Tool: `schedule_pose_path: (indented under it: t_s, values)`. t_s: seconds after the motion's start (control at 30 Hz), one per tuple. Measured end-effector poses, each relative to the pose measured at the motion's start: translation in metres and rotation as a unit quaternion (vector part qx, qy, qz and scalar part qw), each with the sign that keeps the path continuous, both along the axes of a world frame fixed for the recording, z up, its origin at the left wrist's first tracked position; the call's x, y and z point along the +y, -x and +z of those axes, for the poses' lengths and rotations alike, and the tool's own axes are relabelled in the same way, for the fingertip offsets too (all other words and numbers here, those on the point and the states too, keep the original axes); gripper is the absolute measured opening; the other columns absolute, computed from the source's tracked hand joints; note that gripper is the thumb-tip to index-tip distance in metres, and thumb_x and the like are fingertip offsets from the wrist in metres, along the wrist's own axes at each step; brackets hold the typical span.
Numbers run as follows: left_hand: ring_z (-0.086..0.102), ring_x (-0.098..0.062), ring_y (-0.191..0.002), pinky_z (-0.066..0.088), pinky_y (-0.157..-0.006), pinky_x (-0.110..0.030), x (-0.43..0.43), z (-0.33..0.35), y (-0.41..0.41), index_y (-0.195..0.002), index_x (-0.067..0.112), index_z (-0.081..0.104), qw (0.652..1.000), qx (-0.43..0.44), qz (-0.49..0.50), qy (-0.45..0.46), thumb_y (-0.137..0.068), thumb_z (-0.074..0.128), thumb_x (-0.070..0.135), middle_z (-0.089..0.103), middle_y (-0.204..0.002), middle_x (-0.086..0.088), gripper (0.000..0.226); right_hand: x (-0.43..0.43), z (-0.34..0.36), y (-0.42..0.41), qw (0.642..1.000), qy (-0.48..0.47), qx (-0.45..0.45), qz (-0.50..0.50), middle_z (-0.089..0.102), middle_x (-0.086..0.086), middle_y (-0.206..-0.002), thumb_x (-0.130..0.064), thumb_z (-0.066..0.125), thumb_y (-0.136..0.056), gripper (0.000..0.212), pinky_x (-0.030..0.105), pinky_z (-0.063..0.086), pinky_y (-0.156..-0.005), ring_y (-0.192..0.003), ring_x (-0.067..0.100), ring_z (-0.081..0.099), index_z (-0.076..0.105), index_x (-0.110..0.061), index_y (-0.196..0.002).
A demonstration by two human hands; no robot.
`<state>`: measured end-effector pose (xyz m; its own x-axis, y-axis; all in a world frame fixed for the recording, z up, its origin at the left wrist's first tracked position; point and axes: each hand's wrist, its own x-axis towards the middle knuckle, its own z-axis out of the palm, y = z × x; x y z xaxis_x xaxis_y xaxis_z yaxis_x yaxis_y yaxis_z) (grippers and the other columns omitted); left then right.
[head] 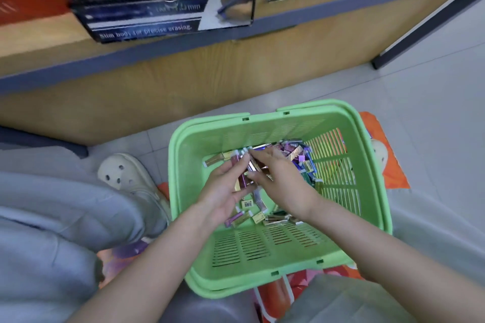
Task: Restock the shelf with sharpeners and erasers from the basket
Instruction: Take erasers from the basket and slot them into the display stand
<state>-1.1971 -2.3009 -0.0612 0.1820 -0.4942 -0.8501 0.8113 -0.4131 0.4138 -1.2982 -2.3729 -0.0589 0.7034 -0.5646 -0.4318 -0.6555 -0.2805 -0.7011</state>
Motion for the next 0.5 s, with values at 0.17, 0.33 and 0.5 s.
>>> schedule_pose_path:
  t_s: [0.17, 0.33, 0.5]
  values:
    - [0.068, -0.015, -0.090, 0.053, -0.087, -0.034, 0.009, 0.025, -0.015, -0.098, 0.010, 0.066, 0.998, -0.053, -0.021, 0.033, -0.087, 0.063, 0.021, 0.072, -0.089, -0.002, 0.016, -0.003, 0.044, -0.006, 0.996, 0.040, -0.062, -0.041, 0.069, -0.007, -0.102, -0.008, 0.056, -0.093, 0.028, -0.001, 0.039, -0.071, -0.077, -0.015, 0.058, 0.063, -0.011, -0.120]
    - [0.065, -0.011, -0.053, 0.057, -0.071, -0.031, 0.013, 0.060, -0.039, -0.096, 0.005, 0.058, 0.994, -0.081, -0.006, 0.073, -0.092, 0.057, 0.019, 0.063, -0.074, -0.006, 0.014, -0.012, 0.082, -0.012, 0.989, 0.048, -0.097, -0.099, 0.064, -0.019, -0.088, -0.019, 0.058, -0.092, 0.016, 0.026, 0.050, -0.069, -0.068, 0.000, 0.061, 0.065, -0.022, -0.106]
    - [0.051, -0.005, -0.049, 0.048, -0.049, -0.018, 0.012, 0.103, -0.061, -0.098, 0.008, 0.061, 0.981, -0.130, -0.081, 0.121, -0.087, 0.063, 0.024, 0.054, -0.072, 0.001, 0.020, -0.013, 0.121, -0.025, 0.984, 0.052, -0.141, -0.092, 0.066, -0.019, -0.079, -0.029, 0.064, -0.088, 0.010, 0.026, 0.047, -0.068, -0.064, -0.004, 0.056, 0.062, -0.036, -0.094]
